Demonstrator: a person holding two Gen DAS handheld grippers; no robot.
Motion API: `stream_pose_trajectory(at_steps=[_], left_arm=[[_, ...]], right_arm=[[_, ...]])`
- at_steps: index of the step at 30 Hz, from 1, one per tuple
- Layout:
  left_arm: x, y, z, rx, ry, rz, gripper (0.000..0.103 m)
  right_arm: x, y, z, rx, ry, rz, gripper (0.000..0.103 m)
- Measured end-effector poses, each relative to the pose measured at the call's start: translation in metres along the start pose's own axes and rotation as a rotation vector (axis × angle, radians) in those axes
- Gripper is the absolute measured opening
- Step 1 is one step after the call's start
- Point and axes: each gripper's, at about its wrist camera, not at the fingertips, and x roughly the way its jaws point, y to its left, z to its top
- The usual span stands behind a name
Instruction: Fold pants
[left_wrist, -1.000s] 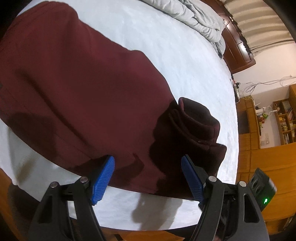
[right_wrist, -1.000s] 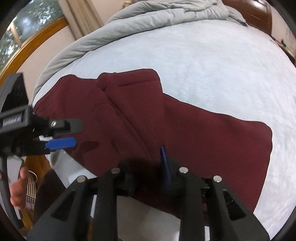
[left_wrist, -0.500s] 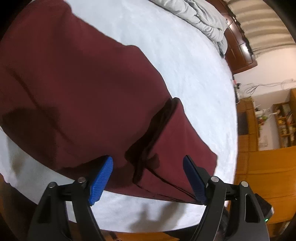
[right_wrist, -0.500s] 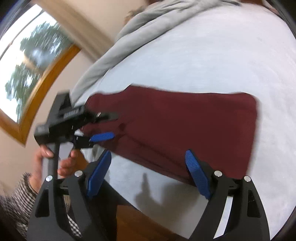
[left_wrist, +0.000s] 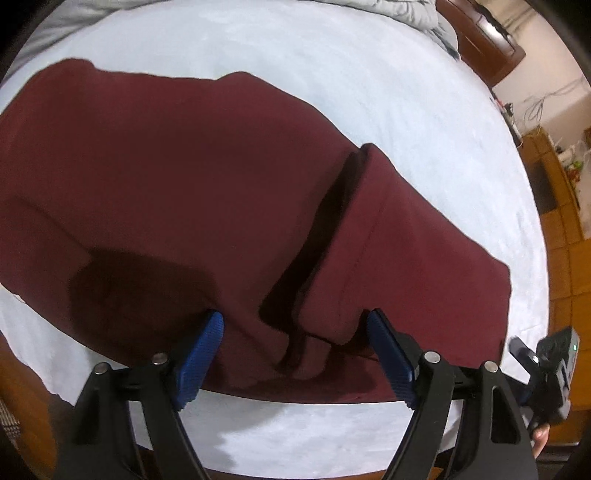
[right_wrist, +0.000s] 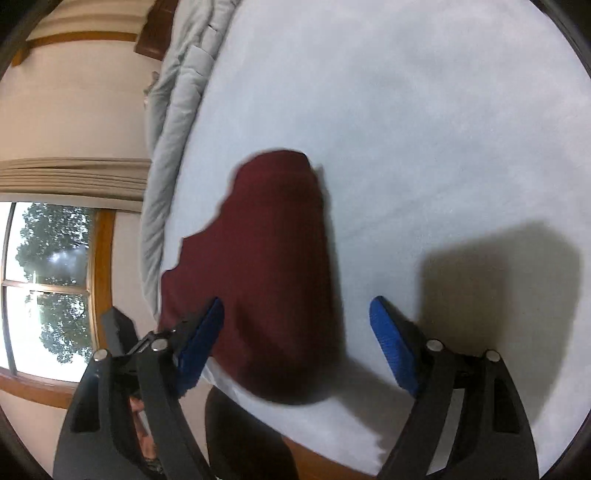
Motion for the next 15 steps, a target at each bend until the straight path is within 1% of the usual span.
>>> stream_pose_trajectory(at_steps=[1, 2, 3, 4, 5, 6, 7, 10, 11, 12, 13, 15], left_arm=[[0.0, -0.001, 0.0, 0.001, -0.003, 0.006, 0.081], [0.0, -0.001, 0.0, 0.001, -0.005, 0.008, 0.081], [0.001, -0.001, 0.0, 0.0, -0.007, 0.011, 0.081], [0.001, -0.002, 0.0, 0.001, -0.011, 0.013, 0.082], [0.001, -0.002, -0.001, 0.004, -0.014, 0.016, 0.082], [0.001, -0.003, -0.001, 0.01, -0.014, 0.02, 0.082], [0.001, -0.004, -0.001, 0.015, -0.016, 0.025, 0.082], [-0.001, -0.009, -0.004, 0.036, -0.02, 0.038, 0.082], [-0.001, -0.01, -0.005, 0.048, -0.016, 0.043, 0.084], [0.002, -0.01, -0.007, 0.059, -0.013, 0.05, 0.084], [0.004, -0.011, -0.008, 0.07, -0.014, 0.061, 0.085], [0.009, -0.014, -0.011, 0.091, -0.01, 0.08, 0.087]], right_arm=[[0.003, 0.001, 0.0, -0.017, 0.003, -0.001, 0.081], [0.005, 0.003, 0.0, -0.032, 0.004, -0.005, 0.077], [0.009, 0.008, -0.001, -0.057, 0.015, -0.001, 0.068], [0.011, 0.011, -0.002, -0.074, 0.036, 0.018, 0.042], [0.012, 0.014, -0.004, -0.083, 0.047, 0.021, 0.04], [0.009, 0.021, -0.005, -0.116, 0.042, 0.01, 0.032], [0.005, 0.027, -0.005, -0.151, 0.041, 0.011, 0.027], [-0.02, 0.053, -0.012, -0.235, 0.002, 0.052, 0.023], [-0.023, 0.059, -0.013, -0.264, -0.009, 0.048, 0.023], [-0.027, 0.063, -0.017, -0.287, -0.014, 0.007, 0.023], [-0.023, 0.062, -0.018, -0.281, -0.003, -0.031, 0.023], [-0.004, 0.042, -0.015, -0.221, 0.043, -0.133, 0.023]])
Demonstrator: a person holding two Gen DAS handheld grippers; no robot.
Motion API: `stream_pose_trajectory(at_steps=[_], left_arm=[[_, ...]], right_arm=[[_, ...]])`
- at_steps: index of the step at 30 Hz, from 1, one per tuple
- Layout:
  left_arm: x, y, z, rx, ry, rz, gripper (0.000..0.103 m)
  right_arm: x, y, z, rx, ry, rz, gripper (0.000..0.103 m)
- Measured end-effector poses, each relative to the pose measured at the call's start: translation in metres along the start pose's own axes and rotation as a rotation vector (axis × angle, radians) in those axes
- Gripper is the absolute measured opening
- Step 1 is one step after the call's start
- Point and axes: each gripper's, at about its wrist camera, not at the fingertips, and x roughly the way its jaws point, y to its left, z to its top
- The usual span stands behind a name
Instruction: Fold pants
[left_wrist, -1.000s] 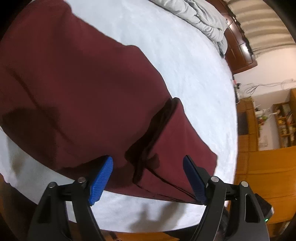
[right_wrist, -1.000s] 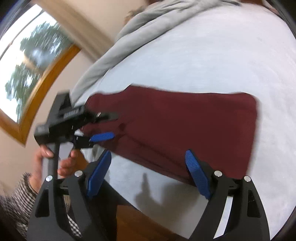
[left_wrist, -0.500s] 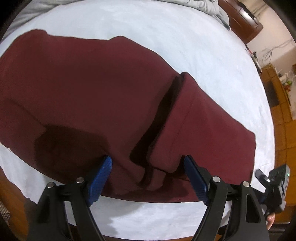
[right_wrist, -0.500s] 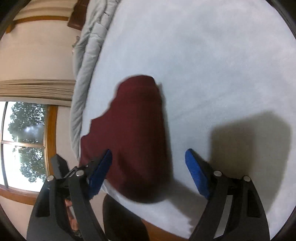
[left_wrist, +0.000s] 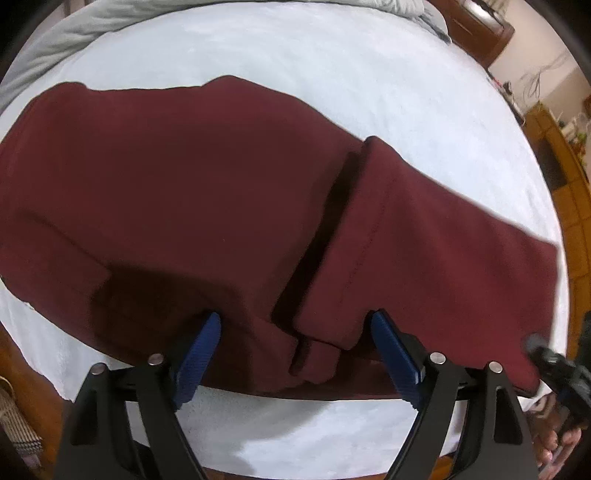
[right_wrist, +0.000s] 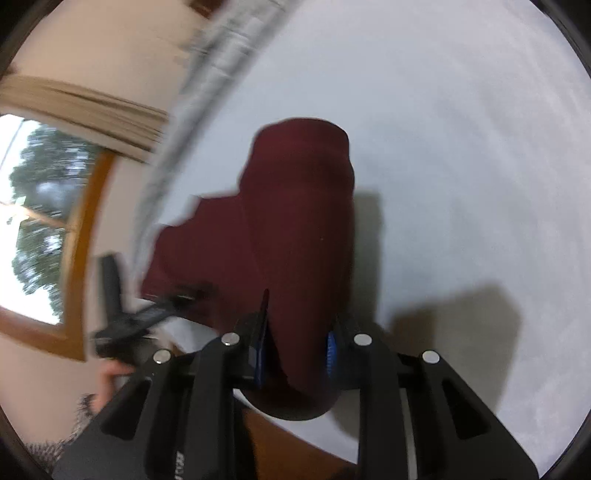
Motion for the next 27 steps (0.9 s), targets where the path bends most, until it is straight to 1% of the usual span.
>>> stream_pose_trajectory(at_steps=[1, 3, 4, 5, 6, 7, 9, 10, 11, 12, 15, 16, 17, 18, 19, 21, 22, 23, 24, 25, 26, 27], left_arm=[[0.002, -0.003, 0.0, 0.015, 0.001, 0.008, 0.09], [0.003, -0.007, -0.001, 0.032, -0.001, 0.025, 0.09], [0.002, -0.007, -0.001, 0.029, -0.004, 0.022, 0.09], [0.001, -0.006, 0.0, 0.023, -0.007, 0.012, 0.089], [-0.001, -0.004, 0.0, 0.017, -0.009, -0.001, 0.089], [-0.005, -0.002, 0.001, 0.012, -0.011, -0.019, 0.088], [-0.015, 0.0, 0.006, -0.002, -0.023, -0.049, 0.088], [-0.02, 0.002, 0.006, -0.01, -0.036, -0.053, 0.088], [-0.029, 0.003, 0.005, -0.018, -0.067, -0.052, 0.088], [-0.033, 0.003, 0.005, -0.017, -0.082, -0.052, 0.088], [-0.047, -0.01, 0.005, 0.024, -0.125, -0.095, 0.088], [-0.051, -0.017, 0.006, 0.044, -0.14, -0.113, 0.088], [-0.051, -0.024, 0.007, 0.062, -0.149, -0.138, 0.088], [-0.049, -0.028, 0.009, 0.071, -0.145, -0.161, 0.088], [-0.043, -0.036, 0.01, 0.075, -0.123, -0.188, 0.088], [-0.032, -0.042, 0.009, 0.074, -0.091, -0.214, 0.088], [-0.021, -0.043, 0.011, 0.068, -0.062, -0.204, 0.088], [-0.012, -0.041, 0.011, 0.065, -0.044, -0.18, 0.088], [-0.004, -0.038, 0.007, 0.062, -0.032, -0.162, 0.088], [0.008, -0.033, 0.006, 0.05, 0.008, -0.142, 0.087], [0.017, -0.028, 0.006, 0.036, 0.034, -0.152, 0.086], [0.015, -0.025, 0.006, 0.032, 0.021, -0.169, 0.086]], right_arm=[[0.009, -0.011, -0.001, 0.037, 0.02, -0.026, 0.024], [0.014, -0.027, -0.002, 0.116, 0.02, 0.024, 0.025], [0.013, -0.026, -0.001, 0.116, 0.017, 0.028, 0.027], [0.01, -0.019, 0.0, 0.088, 0.015, 0.011, 0.03], [0.006, -0.01, 0.001, 0.048, 0.012, -0.024, 0.033], [0.001, -0.001, 0.003, 0.017, 0.007, -0.064, 0.04], [-0.009, 0.01, 0.004, -0.023, -0.01, -0.124, 0.041], [-0.015, 0.017, 0.004, -0.045, -0.026, -0.158, 0.041], [-0.022, 0.027, 0.002, -0.077, -0.054, -0.201, 0.041], [-0.027, 0.033, 0.001, -0.1, -0.074, -0.218, 0.041], [-0.04, 0.056, 0.0, -0.139, -0.147, -0.222, 0.041], [-0.042, 0.059, -0.001, -0.15, -0.156, -0.203, 0.041], [-0.043, 0.068, -0.001, -0.167, -0.153, -0.159, 0.041], [-0.04, 0.071, 0.0, -0.171, -0.139, -0.139, 0.041], [-0.033, 0.072, -0.001, -0.175, -0.122, -0.136, 0.041], [-0.017, 0.07, -0.001, -0.177, -0.084, -0.178, 0.041], [-0.006, 0.066, 0.0, -0.165, -0.057, -0.199, 0.041], [0.005, 0.058, -0.001, -0.146, -0.019, -0.218, 0.036], [0.017, 0.047, -0.002, -0.125, 0.004, -0.241, 0.034], [0.023, 0.04, -0.002, -0.118, 0.007, -0.254, 0.031], [0.025, 0.039, -0.001, -0.118, 0.005, -0.251, 0.031], [0.021, 0.039, -0.001, -0.115, 0.005, -0.244, 0.031]])
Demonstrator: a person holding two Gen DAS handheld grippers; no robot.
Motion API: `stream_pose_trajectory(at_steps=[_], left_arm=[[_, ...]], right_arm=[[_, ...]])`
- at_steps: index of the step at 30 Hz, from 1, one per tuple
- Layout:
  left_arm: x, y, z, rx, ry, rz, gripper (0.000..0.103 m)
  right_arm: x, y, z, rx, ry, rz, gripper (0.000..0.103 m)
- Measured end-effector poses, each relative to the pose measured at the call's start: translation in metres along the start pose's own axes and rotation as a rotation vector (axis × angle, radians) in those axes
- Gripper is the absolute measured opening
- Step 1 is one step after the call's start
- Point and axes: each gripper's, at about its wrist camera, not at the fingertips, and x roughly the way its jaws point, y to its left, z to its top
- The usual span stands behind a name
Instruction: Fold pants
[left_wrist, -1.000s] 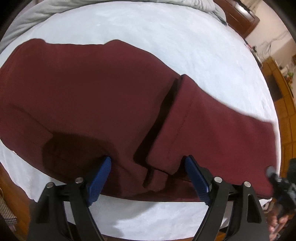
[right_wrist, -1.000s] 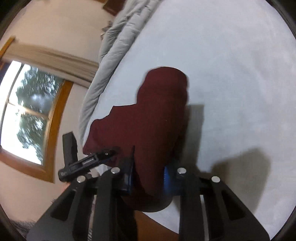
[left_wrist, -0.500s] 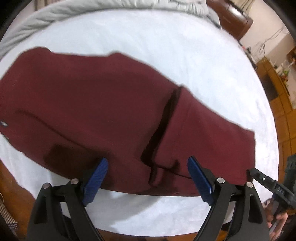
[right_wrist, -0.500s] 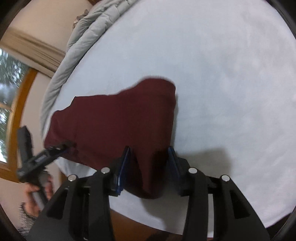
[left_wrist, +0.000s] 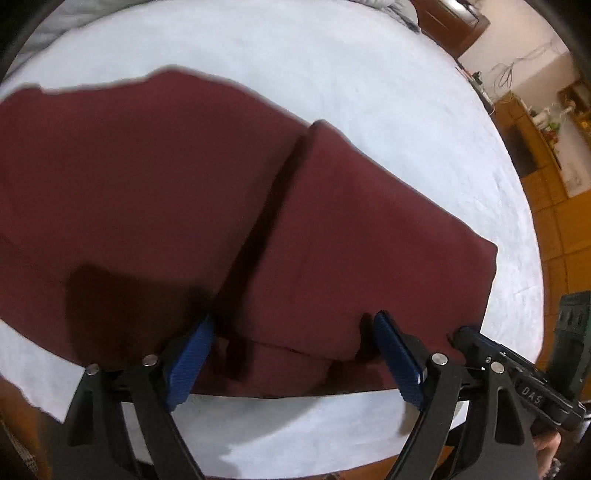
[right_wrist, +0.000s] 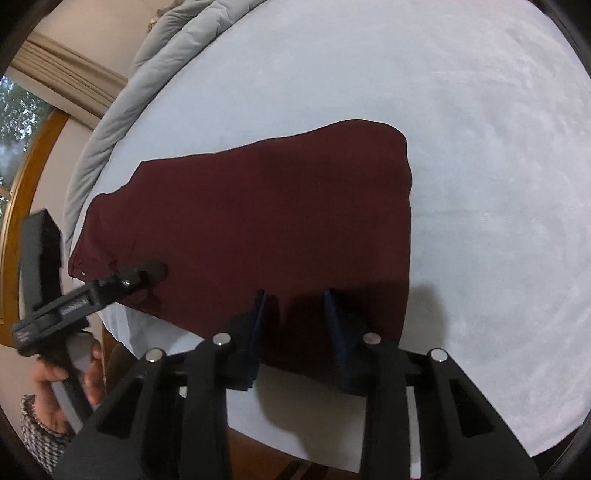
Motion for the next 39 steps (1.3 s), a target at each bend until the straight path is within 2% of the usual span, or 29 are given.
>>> stream_pose_trajectory(at_steps=[3, 4, 5, 9, 11, 16, 17, 22, 25, 31, 34, 35, 36, 38, 39], left_arm=[[-0.014, -0.001, 0.001, -0.007, -0.025, -0.023, 0.084], [-0.025, 0.001, 0.002, -0.011, -0.045, -0.03, 0.085], [-0.034, 0.002, 0.003, -0.015, -0.064, -0.037, 0.086], [-0.073, 0.035, 0.001, -0.075, -0.13, -0.035, 0.086], [-0.096, 0.072, -0.002, -0.159, -0.172, -0.016, 0.09], [-0.135, 0.195, -0.023, -0.475, -0.263, 0.061, 0.091], [-0.138, 0.215, -0.026, -0.534, -0.278, 0.049, 0.09], [-0.13, 0.285, -0.033, -0.773, -0.324, -0.11, 0.09], [-0.123, 0.307, -0.031, -0.836, -0.346, -0.171, 0.09], [-0.1, 0.328, -0.029, -0.887, -0.34, -0.254, 0.089], [-0.108, 0.334, -0.029, -0.897, -0.352, -0.269, 0.089], [-0.111, 0.331, -0.029, -0.89, -0.366, -0.302, 0.087], [-0.115, 0.325, -0.028, -0.868, -0.384, -0.367, 0.086], [-0.13, 0.309, -0.031, -0.778, -0.442, -0.486, 0.083], [-0.134, 0.305, -0.029, -0.752, -0.454, -0.508, 0.083]], right_arm=[[-0.018, 0.005, 0.001, -0.031, -0.018, 0.017, 0.037], [-0.027, 0.006, -0.001, -0.035, -0.031, 0.025, 0.044], [-0.035, 0.01, 0.0, -0.038, -0.047, 0.039, 0.047], [-0.047, 0.036, 0.002, -0.093, -0.073, 0.044, 0.048], [-0.048, 0.045, 0.002, -0.122, -0.08, 0.043, 0.059], [-0.037, 0.064, 0.001, -0.163, -0.069, 0.045, 0.063], [-0.032, 0.067, 0.002, -0.158, -0.061, 0.052, 0.063], [-0.022, 0.073, -0.002, -0.163, -0.034, 0.049, 0.063], [-0.022, 0.074, -0.003, -0.176, -0.031, 0.028, 0.063], [-0.017, 0.069, -0.002, -0.149, -0.022, 0.008, 0.063], [-0.016, 0.066, -0.004, -0.148, -0.018, -0.003, 0.063], [-0.015, 0.066, -0.004, -0.147, -0.016, -0.006, 0.063], [-0.014, 0.064, -0.005, -0.143, -0.013, -0.008, 0.063], [-0.012, 0.063, -0.005, -0.138, -0.008, -0.011, 0.063], [-0.011, 0.062, -0.005, -0.135, -0.007, -0.011, 0.063]])
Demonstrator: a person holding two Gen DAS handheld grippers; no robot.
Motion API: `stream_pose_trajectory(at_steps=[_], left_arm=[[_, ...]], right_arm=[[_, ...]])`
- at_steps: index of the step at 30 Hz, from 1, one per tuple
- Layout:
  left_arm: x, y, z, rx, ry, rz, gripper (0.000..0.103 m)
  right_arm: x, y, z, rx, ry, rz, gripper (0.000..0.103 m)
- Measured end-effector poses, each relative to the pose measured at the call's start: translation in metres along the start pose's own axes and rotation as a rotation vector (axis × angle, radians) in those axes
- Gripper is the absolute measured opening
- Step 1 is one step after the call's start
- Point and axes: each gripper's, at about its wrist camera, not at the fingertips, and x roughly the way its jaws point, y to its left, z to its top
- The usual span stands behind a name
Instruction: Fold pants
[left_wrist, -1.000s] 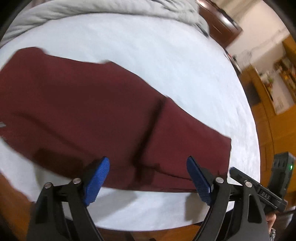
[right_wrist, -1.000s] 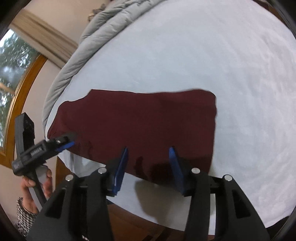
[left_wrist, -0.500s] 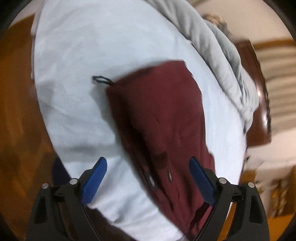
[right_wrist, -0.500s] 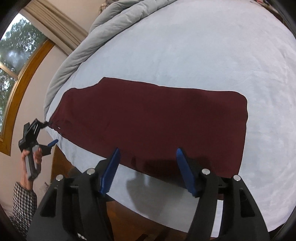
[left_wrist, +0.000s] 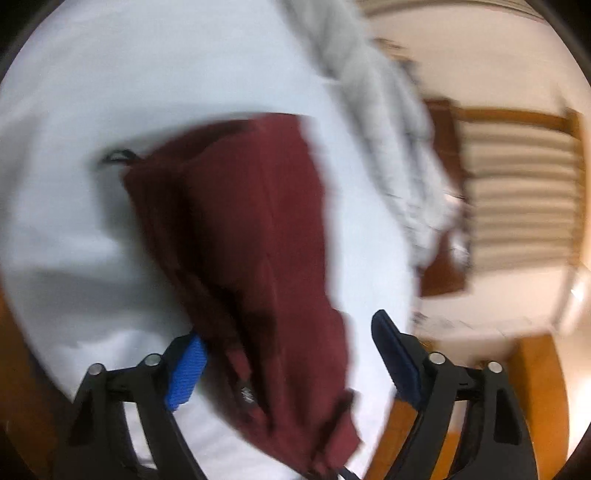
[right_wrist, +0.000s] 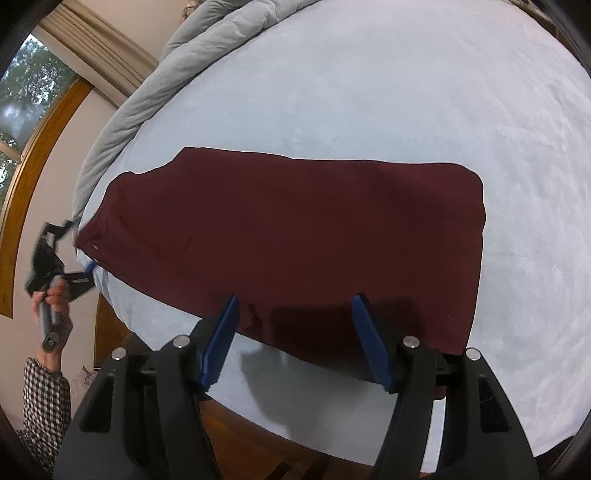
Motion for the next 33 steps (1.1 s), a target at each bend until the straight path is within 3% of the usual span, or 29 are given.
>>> stream_pose_trajectory(at_steps=[1, 5, 10, 13, 22, 26, 33], left_arm=[[0.0, -0.006, 0.0, 0.023, -0.002, -0.006, 0.083], [0.012, 0.006, 0.006, -0.037, 0.008, 0.109, 0.084], [0.012, 0.008, 0.007, -0.051, 0.006, 0.142, 0.081], [0.006, 0.0, 0.0, 0.02, 0.006, 0.229, 0.033], [-0.006, 0.003, -0.007, -0.015, -0.023, 0.147, 0.026], [-0.012, -0.023, -0.016, 0.051, -0.049, 0.063, 0.025], [-0.004, -0.091, -0.04, 0.26, -0.061, 0.048, 0.025]], right_arm=[[0.001, 0.0, 0.0, 0.003, 0.001, 0.0, 0.063], [0.001, 0.001, -0.001, -0.001, 0.002, 0.001, 0.063], [0.003, -0.001, -0.001, -0.003, 0.013, -0.007, 0.063], [0.004, -0.004, -0.002, 0.005, 0.019, -0.008, 0.063], [0.003, -0.006, -0.003, 0.008, 0.018, -0.003, 0.066], [0.0, -0.009, -0.002, 0.021, 0.01, -0.005, 0.066], [-0.008, -0.015, -0.002, 0.043, -0.016, 0.007, 0.066]])
